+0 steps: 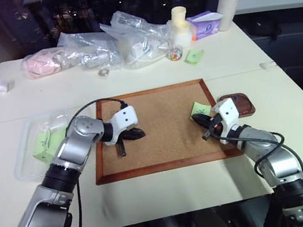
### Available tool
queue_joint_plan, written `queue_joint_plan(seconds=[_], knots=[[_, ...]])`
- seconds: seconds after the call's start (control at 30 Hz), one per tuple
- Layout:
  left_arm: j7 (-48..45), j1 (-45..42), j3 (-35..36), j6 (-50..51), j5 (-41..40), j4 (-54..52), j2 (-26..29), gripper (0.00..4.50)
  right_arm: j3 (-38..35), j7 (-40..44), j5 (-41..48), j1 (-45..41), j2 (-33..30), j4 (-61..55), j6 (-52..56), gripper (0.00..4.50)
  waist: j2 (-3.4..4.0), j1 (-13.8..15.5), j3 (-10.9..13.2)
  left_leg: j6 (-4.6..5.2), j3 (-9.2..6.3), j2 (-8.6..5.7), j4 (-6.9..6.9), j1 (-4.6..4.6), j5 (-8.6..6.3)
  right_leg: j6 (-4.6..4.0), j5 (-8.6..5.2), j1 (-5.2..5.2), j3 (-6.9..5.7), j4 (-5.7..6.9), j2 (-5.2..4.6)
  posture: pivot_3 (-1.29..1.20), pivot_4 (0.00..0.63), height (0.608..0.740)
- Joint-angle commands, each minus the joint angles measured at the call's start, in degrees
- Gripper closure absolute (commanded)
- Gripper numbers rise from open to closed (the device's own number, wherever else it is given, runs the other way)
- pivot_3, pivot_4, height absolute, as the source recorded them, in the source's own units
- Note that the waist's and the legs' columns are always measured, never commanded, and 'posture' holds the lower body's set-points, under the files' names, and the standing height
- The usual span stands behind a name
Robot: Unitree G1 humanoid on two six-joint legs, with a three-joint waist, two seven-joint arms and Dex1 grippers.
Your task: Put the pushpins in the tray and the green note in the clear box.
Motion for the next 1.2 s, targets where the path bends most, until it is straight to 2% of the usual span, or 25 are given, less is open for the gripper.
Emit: queue_joint_plan(seconds=[0.03, 0.37, 0.57, 0.7, 0.87, 1.0, 1.2], knots=[[0.1, 0.8, 0.1, 0.4, 2.0, 2.6, 1.6, 4.50, -2.6, -0.3, 1.0, -1.3, -1.2, -4.3, -0.2, 4.46, 0.00, -0.2, 0.0, 0.00, 0.01, 0.00, 0.00, 0.01, 0.00, 0.00, 0.00, 0.01, 0.00, 0.00, 0.00, 0.00, 0.150, 0.734], [-0.1, -0.2, 1.2, 0.5, 0.6, 3.4, 0.1, 4.50, -2.7, 0.2, 0.7, -1.5, -1.4, -6.0, 1.2, 4.46, -0.01, -0.2, 0.0, 0.02, 0.03, -0.01, 0.00, 0.03, -0.01, 0.01, 0.00, 0.04, -0.01, 0.01, 0.00, 0.00, 0.150, 0.734], [-5.2, -6.1, 6.9, 0.0, -5.4, 6.8, 1.5, 4.50, -2.9, 0.4, 1.0, -1.5, -1.5, -6.2, 1.5, 4.46, -0.08, -0.4, 0.1, 0.02, 0.04, -0.01, 0.01, -0.07, -0.01, 0.01, 0.00, -0.07, -0.01, 0.02, 0.01, 0.00, 0.150, 0.734], [-7.8, -13.4, 12.5, -0.5, -9.8, 13.4, 1.2, 4.50, -3.2, 0.6, 1.1, -1.9, -1.6, -6.2, 1.7, 4.46, -0.08, 0.0, 0.1, -0.30, 0.00, -0.01, 0.12, -0.72, 0.18, 0.04, 0.02, -0.61, -0.07, 0.03, 0.01, 0.00, 0.150, 0.734], [-5.2, -25.3, 17.3, -2.8, -11.6, 30.4, -5.1, 4.50, -3.5, 0.7, 1.1, -3.1, -1.6, -5.3, 1.5, 4.46, -0.16, 1.4, 0.2, -0.33, 0.03, -0.09, 0.17, -0.96, 0.19, 0.08, 0.04, -0.86, -0.08, 0.03, -0.04, 0.00, 0.150, 0.734], [-4.7, -30.7, 19.3, -3.8, -12.0, 40.2, -10.1, 4.50, -3.9, 0.6, 1.7, -4.8, -1.5, -4.9, 1.7, 4.46, -0.21, 1.3, 0.2, -0.32, 0.03, -0.11, 0.16, -0.96, 0.19, 0.08, 0.04, -0.85, -0.08, 0.01, -0.04, 0.00, 0.150, 0.734], [-4.7, -32.1, 21.5, 4.0, -14.6, 44.3, -19.8, 4.50, -4.8, 0.1, 2.8, -7.3, -1.8, -6.2, 3.4, 4.46, -0.30, 1.1, 0.5, -0.33, 0.03, -0.09, 0.14, -0.98, 0.20, 0.09, 0.04, -0.90, -0.08, 0.03, -0.01, 0.00, 0.150, 0.734]])
